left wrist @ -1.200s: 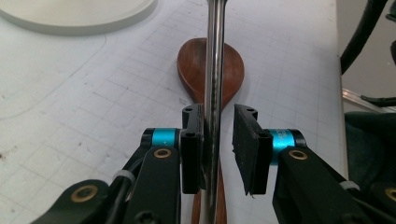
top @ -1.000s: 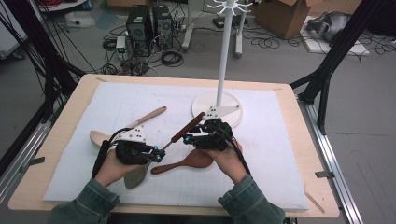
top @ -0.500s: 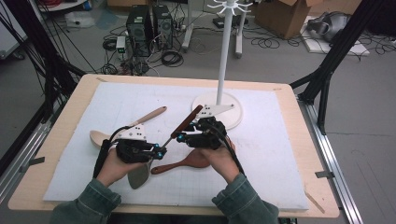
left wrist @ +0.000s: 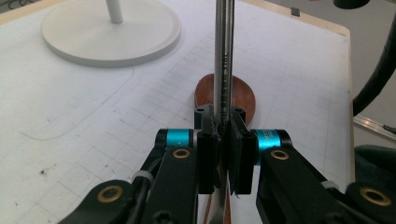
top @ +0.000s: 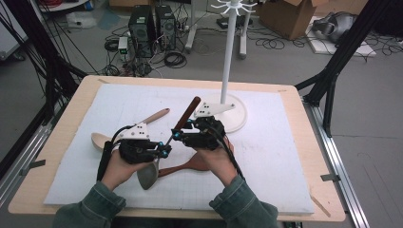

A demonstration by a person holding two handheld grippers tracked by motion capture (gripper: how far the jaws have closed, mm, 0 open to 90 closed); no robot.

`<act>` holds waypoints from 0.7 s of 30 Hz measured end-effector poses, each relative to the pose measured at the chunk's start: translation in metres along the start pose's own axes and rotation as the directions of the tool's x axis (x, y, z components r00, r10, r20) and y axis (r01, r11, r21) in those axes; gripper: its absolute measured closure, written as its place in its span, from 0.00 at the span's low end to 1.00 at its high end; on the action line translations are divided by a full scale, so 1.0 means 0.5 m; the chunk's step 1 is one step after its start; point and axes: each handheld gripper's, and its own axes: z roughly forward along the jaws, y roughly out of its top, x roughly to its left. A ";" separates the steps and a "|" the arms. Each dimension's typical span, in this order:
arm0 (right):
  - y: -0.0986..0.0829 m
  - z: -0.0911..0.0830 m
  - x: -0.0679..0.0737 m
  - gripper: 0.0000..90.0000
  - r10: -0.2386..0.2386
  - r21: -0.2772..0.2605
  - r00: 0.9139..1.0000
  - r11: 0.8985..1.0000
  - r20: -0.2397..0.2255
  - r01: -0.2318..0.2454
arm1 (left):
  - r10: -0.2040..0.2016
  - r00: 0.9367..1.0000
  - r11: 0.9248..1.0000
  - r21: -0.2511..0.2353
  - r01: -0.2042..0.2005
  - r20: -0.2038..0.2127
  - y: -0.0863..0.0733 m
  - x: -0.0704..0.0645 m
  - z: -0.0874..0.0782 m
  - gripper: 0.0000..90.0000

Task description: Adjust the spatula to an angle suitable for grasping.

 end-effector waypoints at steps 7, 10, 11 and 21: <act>0.013 0.006 0.006 0.70 -0.019 -0.018 1.000 1.000 -0.014 0.019 | -0.004 1.000 1.000 -0.027 0.004 -0.009 0.007 -0.005 -0.004 0.93; 0.020 0.005 0.011 0.71 -0.024 -0.028 1.000 0.999 -0.019 0.024 | -0.003 1.000 0.999 -0.036 0.002 -0.011 0.010 -0.006 -0.006 0.93; 0.021 0.005 0.011 0.71 -0.025 -0.030 0.999 0.999 -0.020 0.024 | -0.004 1.000 0.999 -0.042 0.003 -0.010 0.012 -0.007 -0.007 0.93; 0.040 0.009 0.026 0.75 -0.042 -0.063 0.999 0.997 -0.018 0.041 | -0.008 1.000 0.997 -0.081 0.006 -0.024 0.019 -0.010 -0.012 0.93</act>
